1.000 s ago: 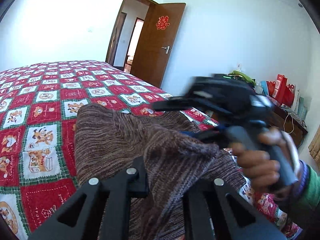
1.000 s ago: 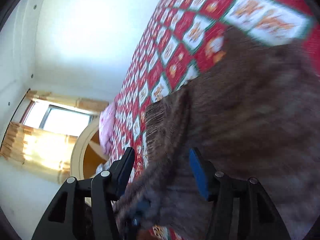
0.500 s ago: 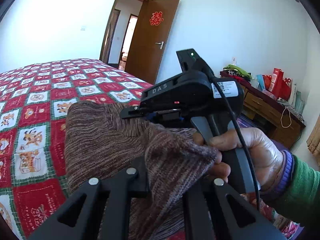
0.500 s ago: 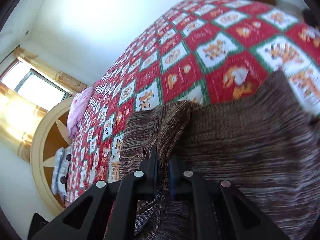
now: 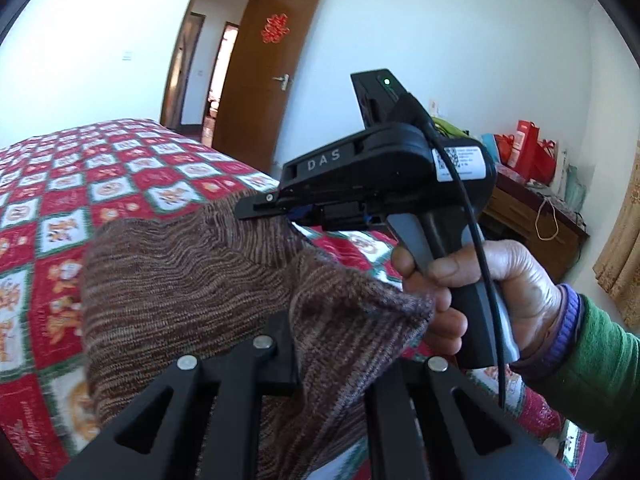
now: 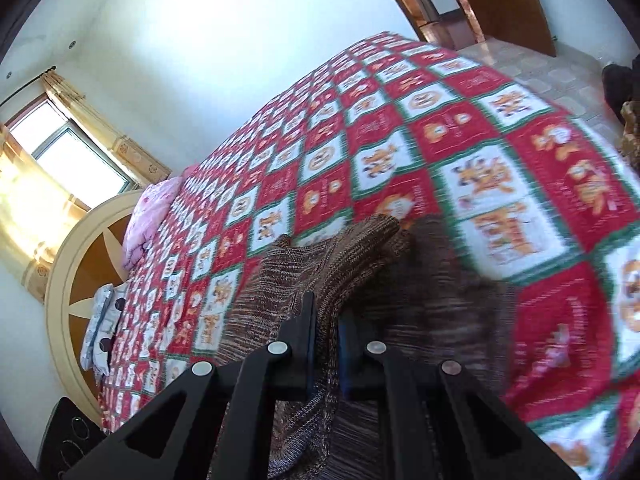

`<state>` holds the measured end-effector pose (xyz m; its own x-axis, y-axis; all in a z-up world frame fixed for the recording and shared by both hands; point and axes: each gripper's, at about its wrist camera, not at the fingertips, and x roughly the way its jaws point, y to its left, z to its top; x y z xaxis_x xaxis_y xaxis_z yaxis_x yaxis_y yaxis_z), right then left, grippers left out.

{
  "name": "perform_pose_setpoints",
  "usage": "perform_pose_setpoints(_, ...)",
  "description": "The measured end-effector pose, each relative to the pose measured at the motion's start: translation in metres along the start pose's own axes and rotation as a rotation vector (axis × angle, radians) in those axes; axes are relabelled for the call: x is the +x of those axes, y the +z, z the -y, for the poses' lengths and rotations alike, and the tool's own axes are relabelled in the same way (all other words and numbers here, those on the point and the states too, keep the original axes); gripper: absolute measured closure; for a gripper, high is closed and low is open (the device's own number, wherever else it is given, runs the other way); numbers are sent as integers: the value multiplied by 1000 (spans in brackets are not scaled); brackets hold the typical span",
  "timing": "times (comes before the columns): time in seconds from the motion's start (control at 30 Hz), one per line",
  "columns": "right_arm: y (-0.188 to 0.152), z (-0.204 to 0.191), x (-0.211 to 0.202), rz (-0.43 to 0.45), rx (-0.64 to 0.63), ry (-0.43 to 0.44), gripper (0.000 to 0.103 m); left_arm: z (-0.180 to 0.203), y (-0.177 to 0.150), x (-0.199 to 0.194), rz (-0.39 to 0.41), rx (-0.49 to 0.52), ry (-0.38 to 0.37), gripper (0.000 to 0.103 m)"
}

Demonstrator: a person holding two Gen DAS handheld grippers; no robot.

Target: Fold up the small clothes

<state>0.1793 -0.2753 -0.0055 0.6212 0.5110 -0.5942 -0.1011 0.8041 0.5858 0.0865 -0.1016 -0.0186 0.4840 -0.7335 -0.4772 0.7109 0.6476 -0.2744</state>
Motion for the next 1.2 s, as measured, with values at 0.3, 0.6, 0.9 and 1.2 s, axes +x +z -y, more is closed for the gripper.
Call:
perform_pose_setpoints(0.3, -10, 62, 1, -38, 69, -69, 94, 22, -9, 42, -121, -6, -16, 94)
perform_pose_setpoints(0.6, -33, 84, -12, -40, 158, -54, 91, 27, -23, 28, -217, 14, 4, 37)
perform_pose_setpoints(0.9, -85, 15, -83, 57, -8, -167, 91, 16, -40, -26, -182, -66, 140, 21)
perform_pose_setpoints(1.2, -121, -2, -62, -46, -41, -229, 91, -1, -34, -32, -197, -76, 409, 22)
